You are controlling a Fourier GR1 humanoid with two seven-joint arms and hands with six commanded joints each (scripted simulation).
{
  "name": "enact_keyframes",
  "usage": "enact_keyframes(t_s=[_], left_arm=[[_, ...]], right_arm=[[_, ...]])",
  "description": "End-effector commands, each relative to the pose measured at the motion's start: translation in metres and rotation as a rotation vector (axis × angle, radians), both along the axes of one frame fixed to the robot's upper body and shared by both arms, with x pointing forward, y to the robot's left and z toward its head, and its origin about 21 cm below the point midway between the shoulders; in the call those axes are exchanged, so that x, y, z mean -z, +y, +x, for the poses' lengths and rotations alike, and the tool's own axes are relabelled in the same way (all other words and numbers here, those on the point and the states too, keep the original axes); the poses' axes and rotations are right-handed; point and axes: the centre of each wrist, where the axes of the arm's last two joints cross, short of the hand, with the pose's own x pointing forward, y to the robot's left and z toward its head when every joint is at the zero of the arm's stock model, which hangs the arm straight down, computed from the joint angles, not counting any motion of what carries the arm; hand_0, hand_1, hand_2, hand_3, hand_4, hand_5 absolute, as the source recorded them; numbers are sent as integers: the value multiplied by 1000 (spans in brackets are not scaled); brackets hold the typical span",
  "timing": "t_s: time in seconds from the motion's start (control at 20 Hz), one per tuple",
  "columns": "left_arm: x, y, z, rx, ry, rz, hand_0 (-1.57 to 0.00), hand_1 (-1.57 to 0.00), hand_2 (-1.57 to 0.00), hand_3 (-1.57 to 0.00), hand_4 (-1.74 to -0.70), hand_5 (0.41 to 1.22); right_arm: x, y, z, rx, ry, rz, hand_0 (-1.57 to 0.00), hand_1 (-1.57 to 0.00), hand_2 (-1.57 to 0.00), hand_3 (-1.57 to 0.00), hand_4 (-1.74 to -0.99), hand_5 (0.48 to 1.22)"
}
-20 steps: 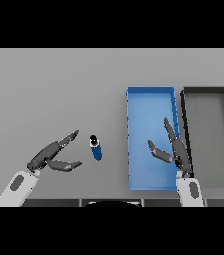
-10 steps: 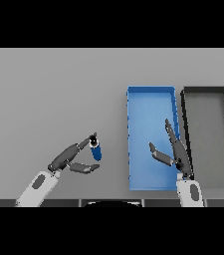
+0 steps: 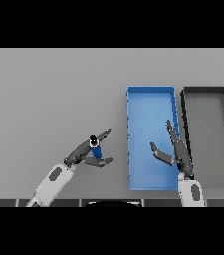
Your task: Pick up the blue pipe and place it into the blue bin.
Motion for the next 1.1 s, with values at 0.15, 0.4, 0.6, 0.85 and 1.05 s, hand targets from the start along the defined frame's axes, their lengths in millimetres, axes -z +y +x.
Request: enact_keyframes(t_s=[0.15,0.4,0.6,0.85,1.05], left_arm=[[5,-3,-1,-11,48,-86,-340,-501,-626,-692,-1389,828],[5,-11,-7,7,51,-94,-1168,-1220,-1261,-1250,-1617,1092],[-1,-18,-8,12,-1,-125,-1406,-1427,-1444,-1404,-1681,1168],[-29,-35,-5,65,-114,-231,-1517,-1524,-1529,-1447,-1714,1204],[-58,-51,-4,109,-146,-261,-1549,-1552,-1554,-1449,-1721,1214]], right_arm=[[1,2,-1,-13,-15,12,1,1,1,1,-1322,666],[-2,1,-1,-2,-3,-14,1,1,1,1,-1307,666],[-1,1,3,-6,-3,-30,1,1,1,1,-1281,663],[0,1,4,-8,-17,-25,1,1,1,1,-1280,663],[0,-4,-2,-11,-24,-55,1,1,1,1,-1278,682]])
